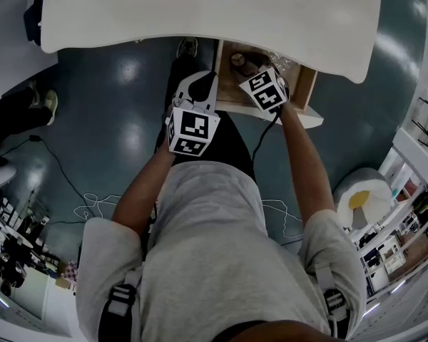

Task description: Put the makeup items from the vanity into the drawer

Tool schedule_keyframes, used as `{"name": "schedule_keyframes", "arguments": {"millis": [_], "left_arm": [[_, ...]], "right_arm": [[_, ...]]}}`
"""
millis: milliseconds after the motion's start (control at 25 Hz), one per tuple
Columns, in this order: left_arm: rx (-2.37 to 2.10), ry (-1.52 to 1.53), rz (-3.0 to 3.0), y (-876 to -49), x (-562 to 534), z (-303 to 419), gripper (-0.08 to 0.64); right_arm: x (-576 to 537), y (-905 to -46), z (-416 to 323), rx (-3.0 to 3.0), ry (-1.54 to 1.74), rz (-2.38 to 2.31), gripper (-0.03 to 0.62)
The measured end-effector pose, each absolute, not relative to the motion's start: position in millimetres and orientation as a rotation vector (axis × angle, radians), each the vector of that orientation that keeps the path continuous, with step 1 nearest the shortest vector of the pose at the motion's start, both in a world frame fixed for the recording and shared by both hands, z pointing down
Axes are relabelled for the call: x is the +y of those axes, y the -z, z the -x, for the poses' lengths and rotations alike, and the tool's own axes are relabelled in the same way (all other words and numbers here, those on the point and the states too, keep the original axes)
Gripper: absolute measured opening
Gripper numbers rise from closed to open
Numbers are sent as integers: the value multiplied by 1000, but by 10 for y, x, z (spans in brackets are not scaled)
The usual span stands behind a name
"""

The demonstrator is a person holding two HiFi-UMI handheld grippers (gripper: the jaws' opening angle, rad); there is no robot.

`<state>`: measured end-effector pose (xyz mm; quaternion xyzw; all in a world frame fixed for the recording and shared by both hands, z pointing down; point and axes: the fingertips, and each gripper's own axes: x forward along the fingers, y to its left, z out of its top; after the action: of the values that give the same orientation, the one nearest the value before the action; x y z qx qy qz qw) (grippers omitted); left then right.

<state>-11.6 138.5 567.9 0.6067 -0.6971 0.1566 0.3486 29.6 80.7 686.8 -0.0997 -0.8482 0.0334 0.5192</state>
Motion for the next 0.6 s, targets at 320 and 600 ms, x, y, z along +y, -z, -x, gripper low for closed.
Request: {"name": "schedule_keyframes", "arguments": {"millis": [320,600], "left_arm": [[-1807,-412,-1577,-5663,1366,106,6],[-1801,-440,-1585,-5594,1353,138,6]], "right_arm": [[759,-6933,-343,-1997,-87,226,222],[722,-6872,-366,-1996,-137,238,233]]}}
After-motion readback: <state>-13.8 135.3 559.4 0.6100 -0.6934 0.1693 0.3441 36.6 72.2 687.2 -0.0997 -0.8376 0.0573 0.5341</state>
